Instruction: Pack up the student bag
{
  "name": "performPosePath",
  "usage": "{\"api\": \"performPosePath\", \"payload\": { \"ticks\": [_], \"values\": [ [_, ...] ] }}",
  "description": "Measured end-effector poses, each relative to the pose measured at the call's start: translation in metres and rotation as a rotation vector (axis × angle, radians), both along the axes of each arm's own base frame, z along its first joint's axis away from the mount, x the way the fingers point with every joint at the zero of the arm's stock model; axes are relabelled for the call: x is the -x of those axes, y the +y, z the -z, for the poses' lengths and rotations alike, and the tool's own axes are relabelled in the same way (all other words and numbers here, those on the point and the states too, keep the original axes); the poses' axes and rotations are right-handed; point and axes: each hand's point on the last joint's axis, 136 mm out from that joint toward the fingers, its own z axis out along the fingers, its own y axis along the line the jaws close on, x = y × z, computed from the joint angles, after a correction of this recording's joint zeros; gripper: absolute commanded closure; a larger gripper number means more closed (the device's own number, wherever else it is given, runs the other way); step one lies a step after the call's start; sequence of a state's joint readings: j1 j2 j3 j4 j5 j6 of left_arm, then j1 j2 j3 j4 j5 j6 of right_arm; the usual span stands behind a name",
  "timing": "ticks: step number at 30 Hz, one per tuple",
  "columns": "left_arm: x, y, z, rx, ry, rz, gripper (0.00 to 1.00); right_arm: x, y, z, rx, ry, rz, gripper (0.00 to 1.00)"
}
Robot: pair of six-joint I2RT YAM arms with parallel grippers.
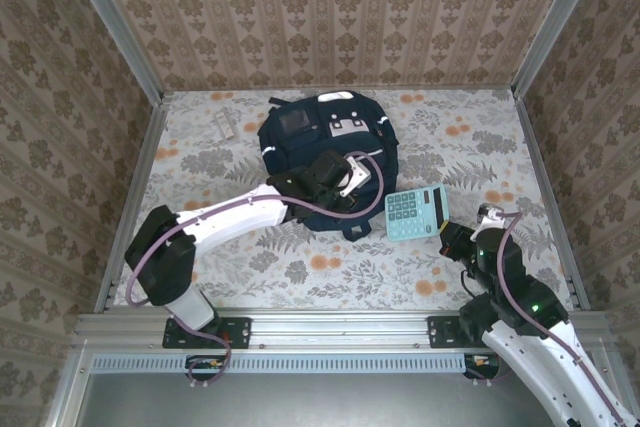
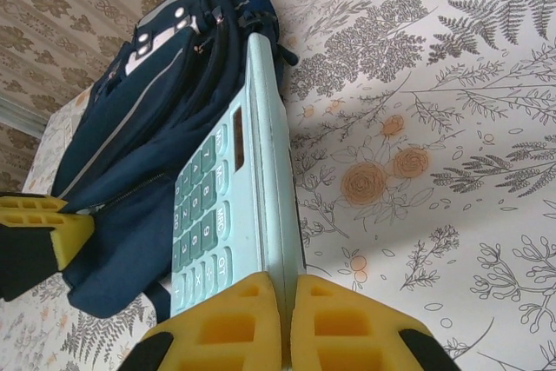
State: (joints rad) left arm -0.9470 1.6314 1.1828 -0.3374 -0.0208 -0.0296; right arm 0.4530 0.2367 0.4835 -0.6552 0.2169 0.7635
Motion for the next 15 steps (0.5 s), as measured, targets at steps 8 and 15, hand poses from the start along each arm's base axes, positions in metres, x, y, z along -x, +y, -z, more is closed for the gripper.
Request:
{"api": "performPosePath", "payload": {
  "ticks": [8,15],
  "values": [
    [-0.001,-0.004,0.018,-0.015,0.025,-0.003,0.74,0.0,0.0,0.002,0.002,0.005,0.0,0.9],
    [-0.001,-0.007,0.02,-0.013,0.025,-0.002,1.0,0.0,0.001,0.004,0.0,0.01,-0.002,0.9]
  ]
}}
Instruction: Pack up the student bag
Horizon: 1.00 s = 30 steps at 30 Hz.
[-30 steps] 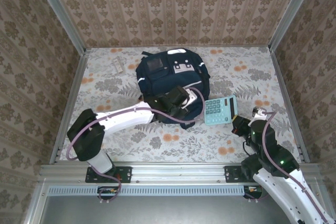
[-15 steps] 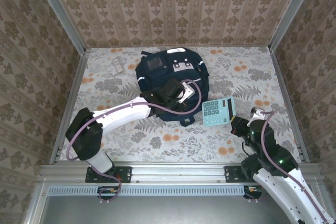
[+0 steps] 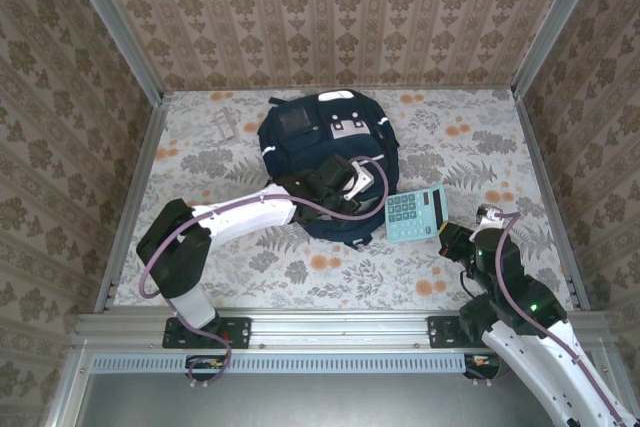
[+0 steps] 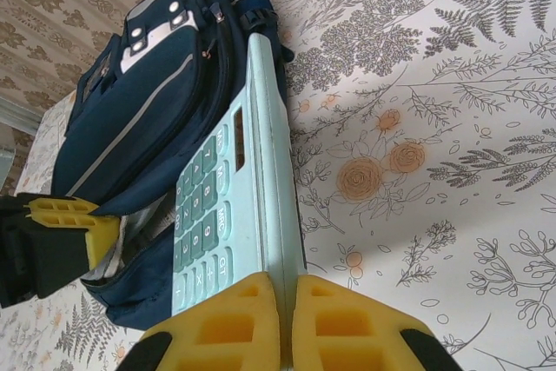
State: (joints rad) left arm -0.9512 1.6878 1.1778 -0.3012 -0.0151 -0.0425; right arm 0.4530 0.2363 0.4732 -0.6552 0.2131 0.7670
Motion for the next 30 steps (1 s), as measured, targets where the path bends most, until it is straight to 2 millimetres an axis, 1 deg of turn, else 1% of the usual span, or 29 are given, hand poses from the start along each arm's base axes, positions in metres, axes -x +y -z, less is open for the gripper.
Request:
{"api": "performPosePath", "payload": {
  "ticks": [4,6,7,9,13,15,18,19,21,23,28,30],
  "values": [
    [-0.001,0.0,-0.001,-0.006,-0.012,-0.006,1.0,0.0,0.003,0.003,-0.006,0.007,-0.012,0.9],
    [-0.003,0.002,-0.006,-0.003,-0.026,-0.018,1.0,-0.001,0.006,0.004,-0.019,0.006,-0.024,0.89],
    [-0.005,0.003,-0.011,0.001,-0.038,-0.028,1.0,-0.001,0.008,0.005,-0.028,0.006,-0.03,0.89],
    [-0.01,0.005,-0.029,0.018,-0.074,-0.051,1.0,-0.003,0.013,0.005,-0.052,0.002,-0.046,0.89],
    [-0.027,0.005,-0.088,0.096,-0.186,-0.111,1.0,-0.015,0.03,0.006,-0.104,0.008,-0.085,0.88],
    [-0.037,0.009,-0.119,0.14,-0.238,-0.15,1.0,-0.022,0.039,0.009,-0.127,0.022,-0.106,0.88],
    [-0.051,0.017,-0.146,0.175,-0.286,-0.198,1.0,-0.033,0.053,0.014,-0.162,0.044,-0.133,0.88],
    [-0.054,0.018,-0.151,0.179,-0.295,-0.208,1.0,-0.037,0.057,0.015,-0.173,0.049,-0.14,0.88],
    [-0.056,0.02,-0.154,0.176,-0.299,-0.217,1.0,-0.046,0.067,0.016,-0.194,0.055,-0.157,0.88],
    [-0.055,0.021,-0.153,0.17,-0.295,-0.216,1.0,-0.055,0.077,0.019,-0.206,0.061,-0.175,0.88],
    [-0.054,0.021,-0.15,0.163,-0.286,-0.211,1.0,-0.073,0.1,0.034,-0.199,0.106,-0.221,0.87],
    [-0.053,0.02,-0.15,0.166,-0.283,-0.208,1.0,-0.083,0.108,0.035,-0.193,0.11,-0.235,0.87]
  ]
}}
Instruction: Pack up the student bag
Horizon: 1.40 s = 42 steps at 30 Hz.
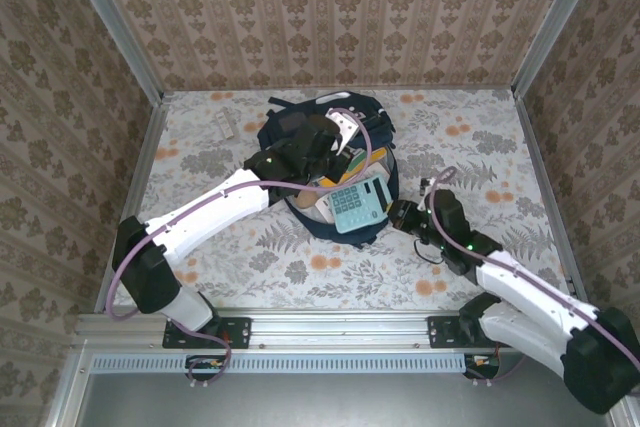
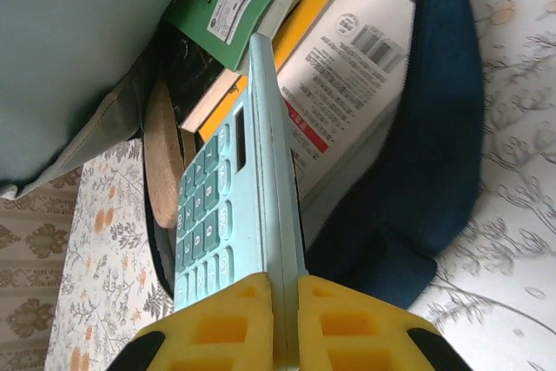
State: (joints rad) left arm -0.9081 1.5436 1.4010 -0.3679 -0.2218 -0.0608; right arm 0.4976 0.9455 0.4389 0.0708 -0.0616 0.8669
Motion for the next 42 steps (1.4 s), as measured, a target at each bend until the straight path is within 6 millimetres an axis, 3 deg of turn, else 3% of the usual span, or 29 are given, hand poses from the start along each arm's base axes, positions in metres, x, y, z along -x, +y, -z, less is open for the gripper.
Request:
{"api": "performPosePath", "payload": {
  "ticks": [5,16,17,20,23,27,29,33,35,39,42],
  "values": [
    [0.001,-0.001,0.001,0.011,0.012,0.004,1.0,-0.026,0.018,-0.003,-0.002,-0.027,-0.027,0.86],
    [0.003,-0.004,0.001,0.028,0.027,0.011,1.0,-0.06,0.038,0.012,0.037,-0.061,-0.062,0.81],
    [0.004,-0.004,0.001,0.029,0.028,0.011,1.0,-0.062,0.039,0.015,0.039,-0.059,-0.063,0.76],
    [0.004,-0.004,0.001,0.031,0.031,0.012,1.0,-0.067,0.043,0.028,0.052,-0.04,-0.068,0.46],
    [0.004,-0.004,0.001,0.031,0.032,0.012,0.98,-0.064,0.042,0.029,0.06,-0.034,-0.069,0.27],
    [0.004,-0.004,0.005,0.034,0.039,0.009,0.86,-0.055,0.032,0.006,0.067,-0.082,-0.045,0.2],
    [0.005,-0.005,0.005,0.049,0.046,0.005,0.65,-0.048,0.022,-0.014,0.067,-0.125,-0.022,0.15],
    [0.003,-0.008,-0.004,0.091,0.033,0.005,0.59,-0.031,0.002,-0.045,0.06,-0.192,0.028,0.13],
    [0.003,-0.003,-0.01,0.124,0.032,-0.007,0.49,-0.023,-0.006,-0.057,0.062,-0.211,0.045,0.12],
    [-0.006,0.027,-0.025,0.195,0.037,-0.082,0.41,-0.012,-0.014,-0.06,0.088,-0.205,0.048,0.07],
    [-0.027,0.068,-0.037,0.266,0.04,-0.209,0.41,-0.009,-0.016,-0.059,0.116,-0.178,0.036,0.01]
  ]
}}
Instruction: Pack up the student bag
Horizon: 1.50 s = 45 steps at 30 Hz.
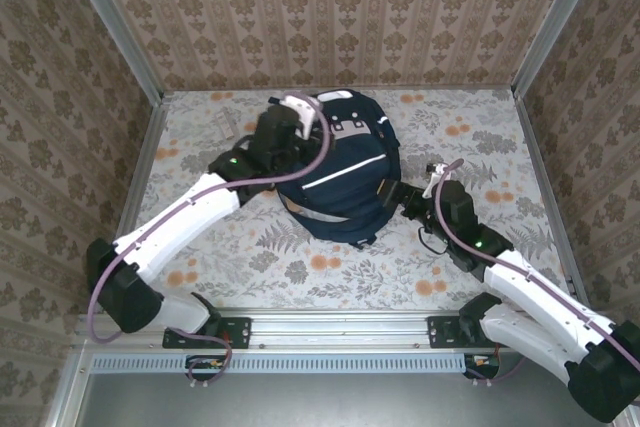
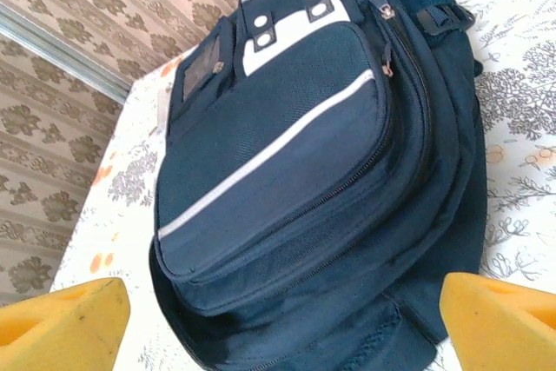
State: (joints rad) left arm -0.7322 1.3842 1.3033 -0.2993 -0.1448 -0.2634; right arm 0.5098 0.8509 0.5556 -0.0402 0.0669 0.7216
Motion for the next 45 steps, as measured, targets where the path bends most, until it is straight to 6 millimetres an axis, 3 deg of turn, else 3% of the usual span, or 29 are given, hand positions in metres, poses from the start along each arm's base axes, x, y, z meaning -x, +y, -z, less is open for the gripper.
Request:
{"api": "performPosePath", "payload": {
  "ticks": [4,8,11,14,17,21,27,33,37,41,45],
  "values": [
    [-0.041,0.078,0.012,0.066,0.058,-0.253,0.41,0.002,0.006,-0.014,0.017,-0.015,-0.036,0.0],
    [-0.077,0.151,0.059,0.071,0.175,-0.489,0.38,0.005,0.02,-0.025,0.032,-0.043,-0.098,0.0],
    [-0.102,0.183,0.106,0.047,0.287,-0.601,0.38,0.01,0.03,-0.024,0.051,-0.049,-0.146,0.01],
    [-0.121,0.201,0.152,0.007,0.394,-0.672,0.36,0.014,0.035,-0.025,0.06,-0.059,-0.177,0.0],
    [-0.143,0.213,0.183,-0.038,0.464,-0.724,0.35,0.018,0.035,-0.027,0.055,-0.073,-0.189,0.0],
    [-0.184,0.224,0.199,-0.057,0.487,-0.771,0.35,0.023,0.034,-0.037,0.036,-0.1,-0.197,0.0],
    [-0.223,0.246,0.224,-0.075,0.52,-0.826,0.34,0.026,0.032,-0.045,0.023,-0.124,-0.196,0.0],
    [-0.241,0.252,0.253,-0.111,0.561,-0.819,0.24,0.026,0.031,-0.044,0.026,-0.118,-0.196,0.0],
    [-0.247,0.247,0.266,-0.114,0.586,-0.789,0.25,0.026,0.031,-0.043,0.027,-0.116,-0.196,0.0],
    [-0.252,0.246,0.274,-0.122,0.608,-0.782,0.36,0.026,0.032,-0.041,0.031,-0.109,-0.196,0.0],
    [-0.254,0.246,0.272,-0.126,0.622,-0.78,0.66,0.025,0.032,-0.039,0.034,-0.103,-0.197,0.0]
  ]
}}
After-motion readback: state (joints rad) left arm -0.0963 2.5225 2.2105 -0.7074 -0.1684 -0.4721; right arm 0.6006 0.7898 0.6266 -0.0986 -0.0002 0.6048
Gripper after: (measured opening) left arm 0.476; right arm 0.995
